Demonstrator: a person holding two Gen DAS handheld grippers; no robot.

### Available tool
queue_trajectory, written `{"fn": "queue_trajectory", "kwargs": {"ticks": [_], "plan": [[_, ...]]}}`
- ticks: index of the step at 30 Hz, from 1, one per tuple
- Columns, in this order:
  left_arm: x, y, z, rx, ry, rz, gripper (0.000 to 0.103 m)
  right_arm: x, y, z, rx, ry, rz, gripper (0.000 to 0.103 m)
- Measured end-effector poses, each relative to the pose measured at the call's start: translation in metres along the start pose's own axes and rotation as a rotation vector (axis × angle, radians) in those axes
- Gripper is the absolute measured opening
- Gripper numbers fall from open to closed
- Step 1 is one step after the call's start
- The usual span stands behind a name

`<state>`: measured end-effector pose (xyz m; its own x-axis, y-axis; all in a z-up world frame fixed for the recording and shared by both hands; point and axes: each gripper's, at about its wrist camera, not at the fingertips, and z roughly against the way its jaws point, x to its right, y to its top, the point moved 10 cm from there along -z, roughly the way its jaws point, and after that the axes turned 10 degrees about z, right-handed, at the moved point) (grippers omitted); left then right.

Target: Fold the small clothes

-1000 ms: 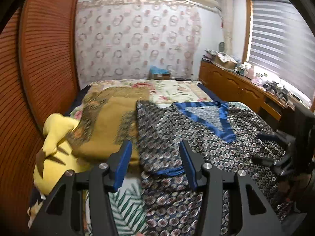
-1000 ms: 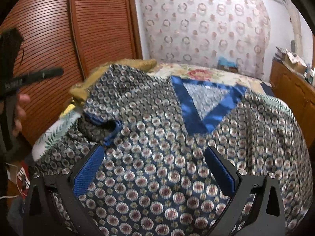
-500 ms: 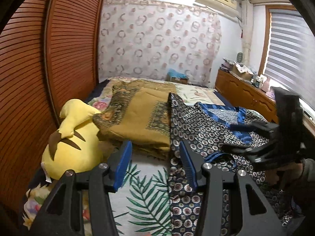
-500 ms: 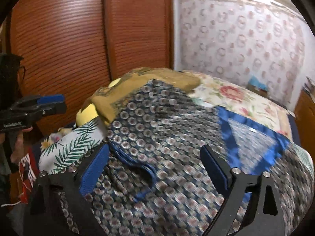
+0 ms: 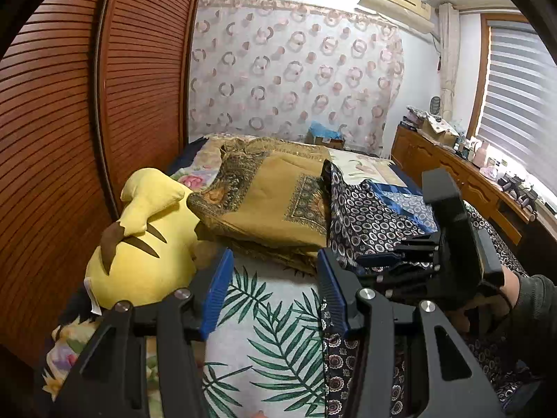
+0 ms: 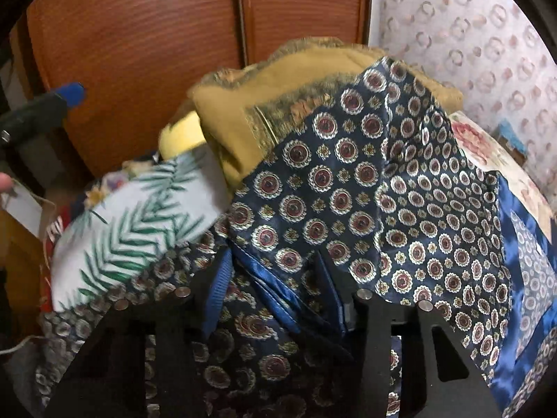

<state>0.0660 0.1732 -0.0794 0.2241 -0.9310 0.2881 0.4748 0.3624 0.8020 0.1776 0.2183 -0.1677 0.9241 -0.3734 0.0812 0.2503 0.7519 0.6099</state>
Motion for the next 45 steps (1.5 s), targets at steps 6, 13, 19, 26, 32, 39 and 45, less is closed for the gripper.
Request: {"fn": "queue_trajectory", "kwargs": {"ticks": [6, 13, 19, 26, 32, 39, 45], "plan": [[0.012, -0.005, -0.003, -0.008, -0.014, -0.022, 0.049, 0.022, 0.001, 0.013, 0.044, -0.006, -0.064, 0.010], [0.032, -0.010, -0.010, -0.028, -0.047, -0.041, 0.049, 0.065, 0.005, 0.046, 0.122, -0.066, -0.173, 0.009], [0.049, -0.012, -0.018, -0.040, -0.059, -0.069, 0.049, 0.101, 0.005, 0.054, 0.138, -0.160, -0.239, 0.027], [0.075, -0.014, -0.038, -0.073, -0.077, -0.110, 0.049, 0.127, -0.005, 0.073, 0.161, -0.209, -0.294, 0.054], [0.094, -0.020, -0.062, -0.127, -0.076, -0.130, 0.049, 0.135, -0.032, 0.102, 0.144, -0.284, -0.278, 0.058], [0.119, -0.035, -0.086, -0.186, -0.090, -0.152, 0.049, 0.145, -0.085, 0.141, 0.108, -0.350, -0.305, 0.059], [0.148, -0.051, -0.098, -0.242, -0.116, -0.206, 0.049, 0.144, -0.128, 0.168, 0.094, -0.391, -0.330, 0.068]]}}
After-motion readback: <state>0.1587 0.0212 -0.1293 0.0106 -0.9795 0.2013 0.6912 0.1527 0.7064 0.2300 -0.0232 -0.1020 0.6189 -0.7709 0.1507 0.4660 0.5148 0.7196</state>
